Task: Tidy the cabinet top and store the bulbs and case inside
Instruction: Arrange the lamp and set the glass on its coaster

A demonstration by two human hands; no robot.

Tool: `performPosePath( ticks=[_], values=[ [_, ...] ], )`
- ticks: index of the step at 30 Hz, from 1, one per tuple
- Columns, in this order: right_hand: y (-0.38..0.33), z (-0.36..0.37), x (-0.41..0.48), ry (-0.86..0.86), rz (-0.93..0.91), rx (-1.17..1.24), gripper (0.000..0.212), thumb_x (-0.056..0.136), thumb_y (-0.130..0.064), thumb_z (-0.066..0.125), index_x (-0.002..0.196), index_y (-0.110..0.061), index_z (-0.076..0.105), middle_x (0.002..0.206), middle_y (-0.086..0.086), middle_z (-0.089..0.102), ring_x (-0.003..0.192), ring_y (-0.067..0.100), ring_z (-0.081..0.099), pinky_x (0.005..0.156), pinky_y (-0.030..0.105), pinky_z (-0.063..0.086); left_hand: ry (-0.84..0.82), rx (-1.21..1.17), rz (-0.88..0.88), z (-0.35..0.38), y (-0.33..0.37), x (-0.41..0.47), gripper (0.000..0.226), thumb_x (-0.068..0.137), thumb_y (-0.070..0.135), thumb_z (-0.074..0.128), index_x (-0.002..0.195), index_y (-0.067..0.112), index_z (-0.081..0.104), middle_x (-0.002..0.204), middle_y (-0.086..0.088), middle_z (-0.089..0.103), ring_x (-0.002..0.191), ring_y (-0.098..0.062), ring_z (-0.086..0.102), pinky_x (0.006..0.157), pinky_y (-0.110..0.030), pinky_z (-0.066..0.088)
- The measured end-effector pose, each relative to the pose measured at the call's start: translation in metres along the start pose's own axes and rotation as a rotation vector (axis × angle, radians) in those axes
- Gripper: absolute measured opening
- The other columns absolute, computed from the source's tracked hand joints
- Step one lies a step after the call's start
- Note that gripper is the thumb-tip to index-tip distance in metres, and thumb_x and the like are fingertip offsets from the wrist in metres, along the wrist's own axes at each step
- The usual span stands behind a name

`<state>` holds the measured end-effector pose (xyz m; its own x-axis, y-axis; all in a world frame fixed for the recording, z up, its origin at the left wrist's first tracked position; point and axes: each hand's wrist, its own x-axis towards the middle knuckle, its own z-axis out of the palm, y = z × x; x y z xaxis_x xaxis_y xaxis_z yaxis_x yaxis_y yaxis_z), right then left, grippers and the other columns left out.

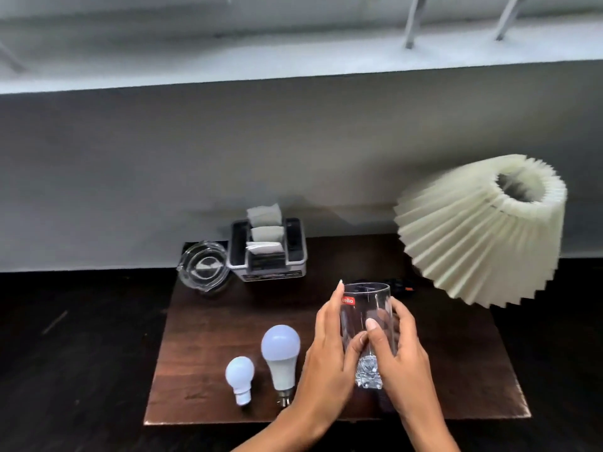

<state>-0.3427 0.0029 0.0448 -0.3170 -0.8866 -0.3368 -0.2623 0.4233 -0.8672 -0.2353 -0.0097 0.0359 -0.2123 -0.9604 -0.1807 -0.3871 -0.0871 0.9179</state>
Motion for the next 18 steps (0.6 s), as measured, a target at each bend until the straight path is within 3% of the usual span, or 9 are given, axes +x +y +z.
performPosePath(
  ticks=[3, 6, 8, 10, 13, 16, 18],
  values=[
    [-0.014, 0.028, -0.002, -0.046, -0.057, -0.021, 0.048, 0.085, -0.027, 0.058, 0.130, -0.028, 0.039, 0.121, -0.005, 0.054, 0.121, 0.016, 0.048, 0.103, 0.037, 0.038, 0.053, -0.019, 0.013, -0.030, -0.011, -0.004, 0.067, 0.091, 0.032, 0.050, 0.132, 0.062, 0.006, 0.137, 0.036, 0.022, 0.110, -0.013, 0.056, 0.096, -0.021, 0.044],
    [-0.030, 0.057, -0.005, -0.114, -0.092, -0.003, 0.046, 0.085, -0.027, 0.059, 0.127, -0.030, 0.039, 0.124, 0.001, 0.057, 0.119, 0.012, 0.050, 0.097, 0.028, 0.038, 0.121, 0.000, 0.012, -0.062, -0.019, -0.009, 0.066, 0.091, 0.036, 0.049, 0.132, 0.062, 0.004, 0.134, 0.043, 0.018, 0.110, -0.005, 0.055, 0.093, -0.018, 0.045],
    [-0.040, 0.077, -0.008, -0.150, -0.109, 0.018, 0.045, 0.082, -0.037, 0.058, 0.122, -0.038, 0.038, 0.126, 0.003, 0.057, 0.120, 0.012, 0.050, 0.101, 0.033, 0.041, 0.160, 0.018, 0.018, -0.085, -0.025, -0.012, 0.065, 0.090, 0.037, 0.049, 0.132, 0.061, 0.005, 0.134, 0.043, 0.019, 0.108, -0.002, 0.055, 0.091, -0.020, 0.047],
    [-0.047, 0.098, -0.009, -0.196, -0.124, 0.021, 0.047, 0.078, -0.044, 0.058, 0.121, -0.040, 0.037, 0.127, 0.001, 0.056, 0.120, 0.010, 0.050, 0.103, 0.039, 0.042, 0.193, 0.023, 0.027, -0.107, -0.033, -0.015, 0.064, 0.090, 0.036, 0.049, 0.135, 0.056, 0.008, 0.137, 0.038, 0.021, 0.111, -0.008, 0.055, 0.092, -0.024, 0.049],
    [-0.060, 0.123, -0.008, -0.251, -0.176, 0.012, 0.056, 0.070, -0.060, 0.056, 0.121, -0.047, 0.036, 0.123, -0.010, 0.055, 0.114, 0.002, 0.051, 0.100, 0.039, 0.044, 0.227, 0.028, 0.044, -0.137, -0.041, -0.015, 0.068, 0.091, 0.025, 0.051, 0.137, 0.053, 0.009, 0.135, 0.045, 0.018, 0.115, -0.011, 0.053, 0.094, -0.021, 0.047],
    [-0.074, 0.145, -0.001, -0.325, -0.245, 0.001, 0.054, 0.080, -0.046, 0.060, 0.124, -0.045, 0.031, 0.115, -0.026, 0.047, 0.107, -0.003, 0.050, 0.097, 0.036, 0.045, 0.247, 0.001, 0.061, -0.166, -0.050, -0.010, 0.075, 0.091, 0.011, 0.051, 0.136, 0.054, 0.009, 0.132, 0.051, 0.014, 0.121, -0.011, 0.050, 0.090, -0.006, 0.041],
    [-0.082, 0.159, 0.007, -0.346, -0.277, 0.007, 0.060, 0.080, -0.038, 0.061, 0.131, -0.036, 0.030, 0.118, -0.022, 0.050, 0.110, 0.000, 0.053, 0.097, 0.031, 0.046, 0.252, -0.016, 0.073, -0.183, -0.057, -0.004, 0.077, 0.091, 0.007, 0.050, 0.135, 0.056, 0.009, 0.133, 0.051, 0.012, 0.124, -0.011, 0.047, 0.089, -0.002, 0.039]
  ],
)
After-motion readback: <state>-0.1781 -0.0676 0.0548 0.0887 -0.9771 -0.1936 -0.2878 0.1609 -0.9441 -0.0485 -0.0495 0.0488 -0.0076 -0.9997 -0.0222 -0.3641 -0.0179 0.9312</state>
